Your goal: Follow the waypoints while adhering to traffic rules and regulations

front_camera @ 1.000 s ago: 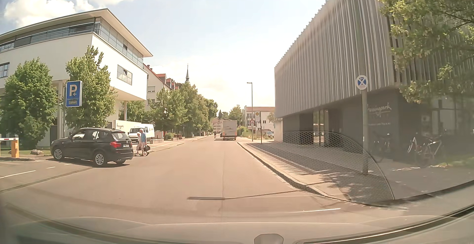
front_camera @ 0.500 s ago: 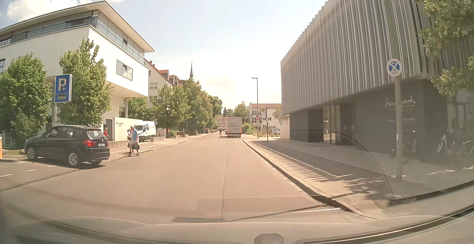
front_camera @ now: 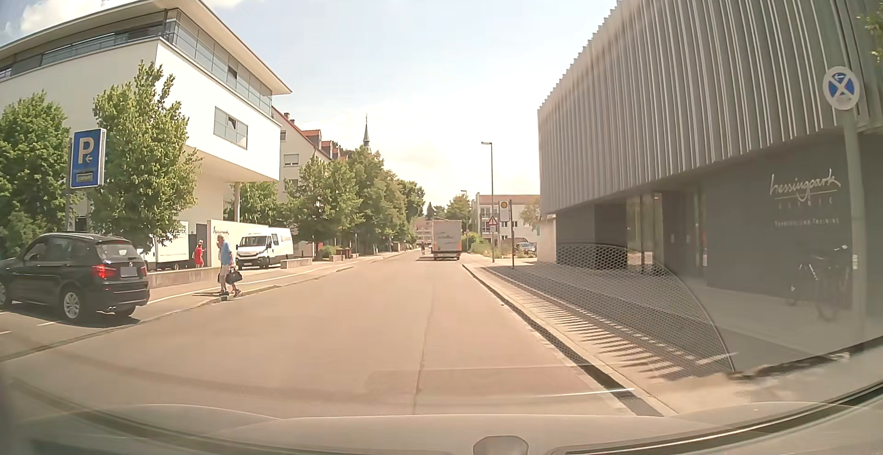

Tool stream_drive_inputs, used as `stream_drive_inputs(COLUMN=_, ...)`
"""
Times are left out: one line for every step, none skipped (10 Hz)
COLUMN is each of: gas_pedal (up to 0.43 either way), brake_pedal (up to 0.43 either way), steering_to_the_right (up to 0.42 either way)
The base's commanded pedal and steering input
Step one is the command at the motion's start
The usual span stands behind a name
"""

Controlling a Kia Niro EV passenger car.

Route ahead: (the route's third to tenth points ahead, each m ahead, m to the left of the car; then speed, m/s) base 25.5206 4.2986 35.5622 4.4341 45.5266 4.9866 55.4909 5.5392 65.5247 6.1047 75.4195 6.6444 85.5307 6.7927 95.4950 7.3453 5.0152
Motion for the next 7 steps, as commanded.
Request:
stream_drive_inputs(gas_pedal=0.350, brake_pedal=0.000, steering_to_the_right=-0.034)
stream_drive_inputs(gas_pedal=0.350, brake_pedal=0.000, steering_to_the_right=-0.032)
stream_drive_inputs(gas_pedal=0.339, brake_pedal=0.000, steering_to_the_right=-0.030)
stream_drive_inputs(gas_pedal=0.331, brake_pedal=0.000, steering_to_the_right=-0.027)
stream_drive_inputs(gas_pedal=0.319, brake_pedal=0.000, steering_to_the_right=-0.021)
stream_drive_inputs(gas_pedal=0.311, brake_pedal=0.000, steering_to_the_right=-0.016)
stream_drive_inputs(gas_pedal=0.299, brake_pedal=0.000, steering_to_the_right=-0.013)
